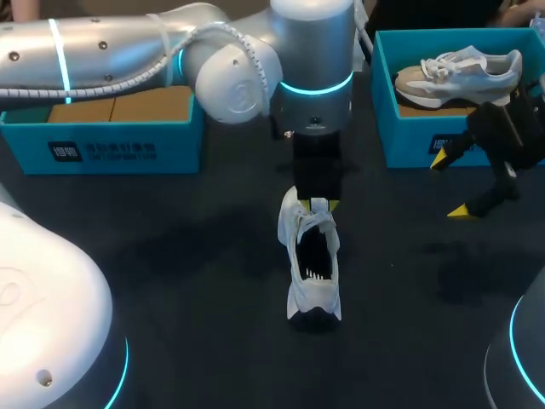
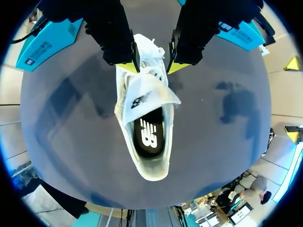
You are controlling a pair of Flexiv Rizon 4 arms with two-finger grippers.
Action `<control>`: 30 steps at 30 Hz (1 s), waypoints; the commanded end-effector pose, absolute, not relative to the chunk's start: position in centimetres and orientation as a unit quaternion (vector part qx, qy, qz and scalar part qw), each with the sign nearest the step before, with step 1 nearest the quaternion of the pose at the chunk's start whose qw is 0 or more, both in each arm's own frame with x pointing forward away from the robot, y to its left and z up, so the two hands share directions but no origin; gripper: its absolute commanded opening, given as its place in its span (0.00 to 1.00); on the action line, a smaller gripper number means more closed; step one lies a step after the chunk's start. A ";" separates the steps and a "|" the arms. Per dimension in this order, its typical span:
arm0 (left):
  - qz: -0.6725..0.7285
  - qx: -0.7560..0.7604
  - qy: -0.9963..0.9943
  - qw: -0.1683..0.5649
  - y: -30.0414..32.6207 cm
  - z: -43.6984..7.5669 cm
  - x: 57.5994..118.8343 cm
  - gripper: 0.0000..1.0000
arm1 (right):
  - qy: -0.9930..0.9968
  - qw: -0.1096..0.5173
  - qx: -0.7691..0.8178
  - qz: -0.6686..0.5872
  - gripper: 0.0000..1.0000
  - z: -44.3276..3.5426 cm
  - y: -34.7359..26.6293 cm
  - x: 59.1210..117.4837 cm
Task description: Take the shoe out of the shoebox, open the shoe tongue, remove and reinsert the insole, then place the shoe into the shoebox
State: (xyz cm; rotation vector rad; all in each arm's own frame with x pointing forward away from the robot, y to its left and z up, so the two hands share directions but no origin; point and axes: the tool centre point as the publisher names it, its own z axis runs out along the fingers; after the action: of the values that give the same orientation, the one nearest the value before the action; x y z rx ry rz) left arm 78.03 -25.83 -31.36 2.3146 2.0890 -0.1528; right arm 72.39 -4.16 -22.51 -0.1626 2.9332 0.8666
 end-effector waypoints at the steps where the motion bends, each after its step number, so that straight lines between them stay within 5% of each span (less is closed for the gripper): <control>1: -0.046 0.748 0.662 0.001 -26.7 -31.6 78.3 0.37 | 0.957 0.039 -0.052 0.281 1.00 -22.5 -4.1 72.4; 30: -0.052 0.791 0.607 -0.051 -24.4 -31.8 74.9 0.38 | 0.957 0.039 -0.052 0.281 1.00 -22.5 -4.1 72.4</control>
State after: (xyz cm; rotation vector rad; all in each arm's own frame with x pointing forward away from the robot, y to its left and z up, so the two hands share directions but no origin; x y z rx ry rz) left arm 75.01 -24.58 -31.99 2.5719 1.9764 -0.1737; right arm 72.39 -4.16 -22.51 -0.1627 2.9330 0.8667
